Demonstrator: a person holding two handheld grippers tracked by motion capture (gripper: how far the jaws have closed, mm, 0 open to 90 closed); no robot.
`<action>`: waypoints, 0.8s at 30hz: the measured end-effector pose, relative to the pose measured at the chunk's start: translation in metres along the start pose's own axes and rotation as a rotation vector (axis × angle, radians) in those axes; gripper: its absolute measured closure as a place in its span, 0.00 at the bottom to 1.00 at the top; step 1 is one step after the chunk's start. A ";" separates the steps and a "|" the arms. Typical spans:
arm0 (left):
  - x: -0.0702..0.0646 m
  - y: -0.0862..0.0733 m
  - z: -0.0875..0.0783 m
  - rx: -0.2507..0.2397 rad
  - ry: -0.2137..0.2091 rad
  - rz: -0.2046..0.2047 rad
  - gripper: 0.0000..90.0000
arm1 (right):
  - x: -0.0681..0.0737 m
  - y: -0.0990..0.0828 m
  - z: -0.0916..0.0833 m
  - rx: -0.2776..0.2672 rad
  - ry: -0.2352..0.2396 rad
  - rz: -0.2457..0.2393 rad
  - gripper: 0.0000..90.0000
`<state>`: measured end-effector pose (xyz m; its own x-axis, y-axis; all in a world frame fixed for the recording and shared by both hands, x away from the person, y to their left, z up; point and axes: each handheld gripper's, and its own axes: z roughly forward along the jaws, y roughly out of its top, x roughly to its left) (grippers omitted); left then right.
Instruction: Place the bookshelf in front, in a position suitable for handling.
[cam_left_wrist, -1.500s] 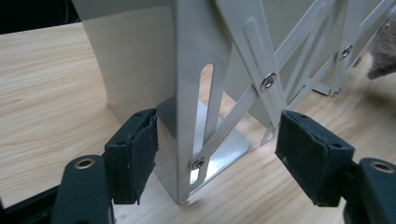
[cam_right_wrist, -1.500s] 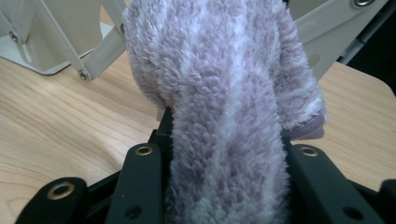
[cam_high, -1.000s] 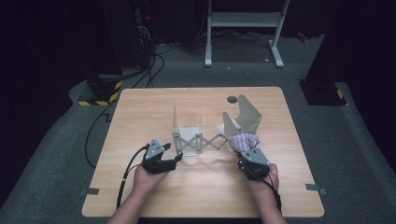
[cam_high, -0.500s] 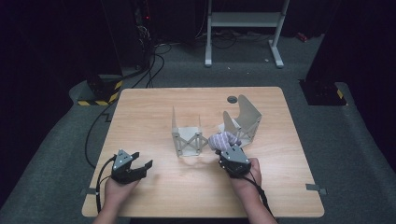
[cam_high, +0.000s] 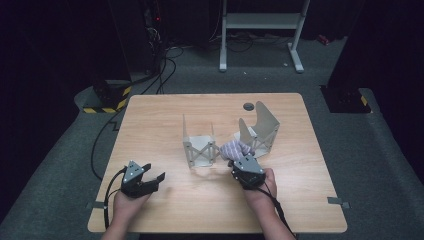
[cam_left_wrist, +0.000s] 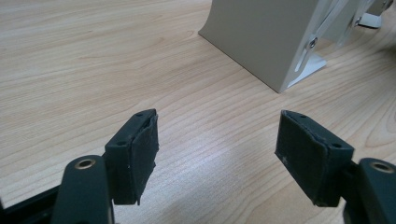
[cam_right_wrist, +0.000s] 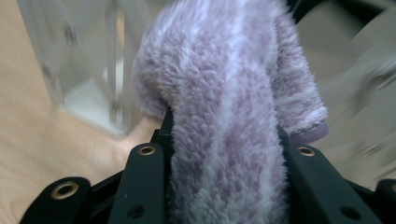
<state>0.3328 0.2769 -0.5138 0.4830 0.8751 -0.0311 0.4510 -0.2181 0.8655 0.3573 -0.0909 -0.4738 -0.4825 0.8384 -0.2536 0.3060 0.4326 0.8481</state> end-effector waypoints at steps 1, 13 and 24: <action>0.000 0.000 0.000 -0.001 -0.002 -0.002 0.33 | 0.003 -0.006 0.005 0.026 0.010 -0.001 0.71; -0.001 0.000 0.001 0.004 -0.007 0.001 0.33 | 0.017 -0.030 0.010 0.079 0.047 -0.007 0.72; -0.001 0.000 0.000 -0.002 -0.009 -0.001 0.33 | 0.000 0.041 -0.041 -0.185 -0.040 -0.023 0.72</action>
<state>0.3327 0.2760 -0.5139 0.4892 0.8714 -0.0360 0.4498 -0.2167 0.8664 0.3361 -0.0871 -0.4202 -0.4532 0.8431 -0.2893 0.1374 0.3867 0.9119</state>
